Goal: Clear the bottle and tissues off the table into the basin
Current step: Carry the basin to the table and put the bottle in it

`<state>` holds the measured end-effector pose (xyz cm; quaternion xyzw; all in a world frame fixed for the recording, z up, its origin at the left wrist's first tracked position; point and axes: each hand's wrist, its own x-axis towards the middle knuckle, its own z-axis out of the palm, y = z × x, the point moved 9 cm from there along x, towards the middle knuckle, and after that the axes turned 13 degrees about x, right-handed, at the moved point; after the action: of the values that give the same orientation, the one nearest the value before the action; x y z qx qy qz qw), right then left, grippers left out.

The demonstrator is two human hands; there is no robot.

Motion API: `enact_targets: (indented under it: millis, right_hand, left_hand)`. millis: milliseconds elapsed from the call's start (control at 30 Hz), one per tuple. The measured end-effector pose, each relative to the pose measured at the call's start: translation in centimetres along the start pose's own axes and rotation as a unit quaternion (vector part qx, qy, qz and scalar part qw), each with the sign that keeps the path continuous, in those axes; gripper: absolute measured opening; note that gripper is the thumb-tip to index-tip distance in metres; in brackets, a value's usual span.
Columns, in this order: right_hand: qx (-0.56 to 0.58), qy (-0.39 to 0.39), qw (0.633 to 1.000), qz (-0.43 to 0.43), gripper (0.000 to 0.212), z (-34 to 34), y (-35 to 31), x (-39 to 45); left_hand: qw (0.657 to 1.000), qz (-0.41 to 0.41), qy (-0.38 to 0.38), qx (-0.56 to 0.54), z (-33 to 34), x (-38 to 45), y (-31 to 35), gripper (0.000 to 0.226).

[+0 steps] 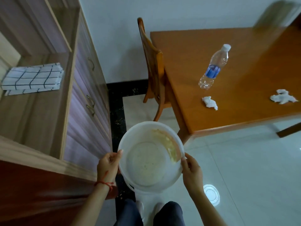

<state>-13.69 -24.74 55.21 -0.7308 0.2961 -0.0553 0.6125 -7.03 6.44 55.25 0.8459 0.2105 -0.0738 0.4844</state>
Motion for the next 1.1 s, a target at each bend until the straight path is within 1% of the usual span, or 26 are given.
enact_targets:
  millis: [100,200,367,500,667,800,867,933,1100]
  right_hand:
    - [0.009,0.014,1.0,0.0,0.024,-1.0,-1.0,-0.9]
    - [0.007,0.028,1.0,0.001,0.026,-1.8,-1.3,-1.5]
    - [0.004,0.035,0.999,-0.004,0.028,-3.4,-1.2,-1.9]
    - [0.024,0.028,0.999,-0.006,0.028,-5.6,-0.9,-2.0]
    - [0.037,0.012,0.999,-0.011,0.03,-10.0,0.2,-1.3]
    - [0.028,-0.018,0.999,-0.016,0.03,-14.7,1.3,-0.3]
    - [0.016,-0.024,0.999,-0.029,0.028,-17.2,1.5,0.4]
    - [0.0,-0.026,0.999,-0.038,0.025,-19.6,1.6,1.0]
    - [-0.002,-0.022,0.999,-0.036,0.026,-24.2,1.8,2.2]
  left_hand:
    - [1.0,0.013,-0.006,0.011,0.0,-0.6,0.9,0.029]
    - [0.999,0.02,-0.011,0.026,0.4,-0.9,1.2,0.034]
    - [0.999,0.025,-0.017,0.028,1.3,-2.3,1.8,0.029]
    - [0.999,0.026,-0.021,0.026,2.7,-4.0,2.4,0.032]
    - [1.0,0.014,-0.009,0.022,5.8,-7.5,3.1,0.031]
    - [1.0,0.001,0.013,0.02,8.9,-11.7,4.1,0.032]
    - [0.999,-0.001,0.025,0.02,10.7,-13.8,4.8,0.028]
    - [1.0,-0.006,0.02,0.005,12.8,-15.6,5.3,0.023]
    - [0.999,-0.027,0.008,-0.018,16.9,-18.1,5.8,0.022]
